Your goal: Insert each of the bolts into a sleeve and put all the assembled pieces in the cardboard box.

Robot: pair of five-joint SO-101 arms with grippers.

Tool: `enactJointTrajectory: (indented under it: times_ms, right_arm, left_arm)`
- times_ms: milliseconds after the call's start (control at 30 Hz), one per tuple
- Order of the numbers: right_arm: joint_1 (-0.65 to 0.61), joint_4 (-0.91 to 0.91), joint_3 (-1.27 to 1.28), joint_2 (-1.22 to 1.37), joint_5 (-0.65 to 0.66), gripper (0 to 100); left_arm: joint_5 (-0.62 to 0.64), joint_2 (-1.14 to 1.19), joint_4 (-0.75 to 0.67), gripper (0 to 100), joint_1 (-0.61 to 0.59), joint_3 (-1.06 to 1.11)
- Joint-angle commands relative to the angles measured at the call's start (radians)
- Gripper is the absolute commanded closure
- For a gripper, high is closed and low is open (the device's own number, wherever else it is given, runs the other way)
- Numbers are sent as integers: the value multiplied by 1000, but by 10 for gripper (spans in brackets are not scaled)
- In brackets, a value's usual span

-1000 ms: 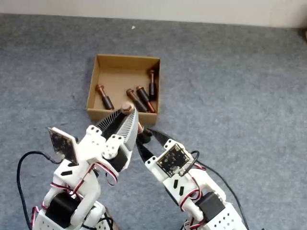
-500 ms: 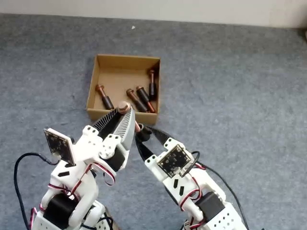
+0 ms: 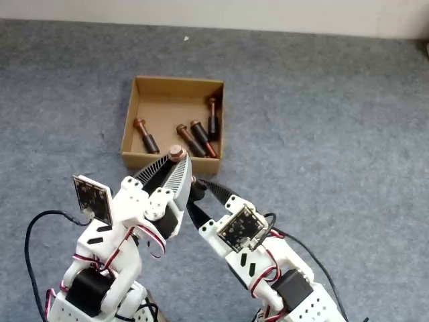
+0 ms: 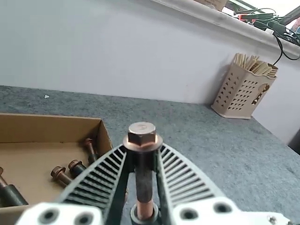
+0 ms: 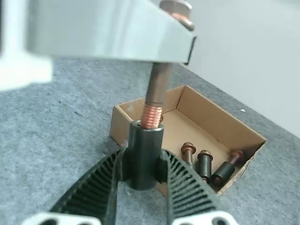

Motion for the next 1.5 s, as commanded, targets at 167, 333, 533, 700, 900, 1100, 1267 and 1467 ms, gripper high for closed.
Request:
enactJointTrajectory:
  times_ms: [167, 333, 533, 700, 900, 1100, 1267, 1467]
  right_arm:
    - [42, -125, 97, -25, 3, 995]
    - [47, -125, 101, -25, 3, 995]
    - [48, -125, 107, -25, 3, 995]
    - [50, -120, 108, -24, 3, 995]
    - [59, -119, 108, -21, -117, 995]
    - [182, -119, 108, -16, -400, 995]
    - [263, -110, 108, -16, -413, 995]
    - [280, -65, 108, -16, -413, 995]
  left_arm:
    - [-3, -2, 52, 745, -13, -8]
    - [-3, -2, 153, 608, -16, -28]
    - [-5, -2, 321, 638, -21, -170]
    - [-5, -2, 451, 638, -119, -254]
    - [-5, -2, 454, 638, -441, -166]
    - [-5, -2, 454, 638, -555, 44]
    - [-44, -4, 454, 638, -556, 193]
    - [-126, -4, 422, 639, -559, 321]
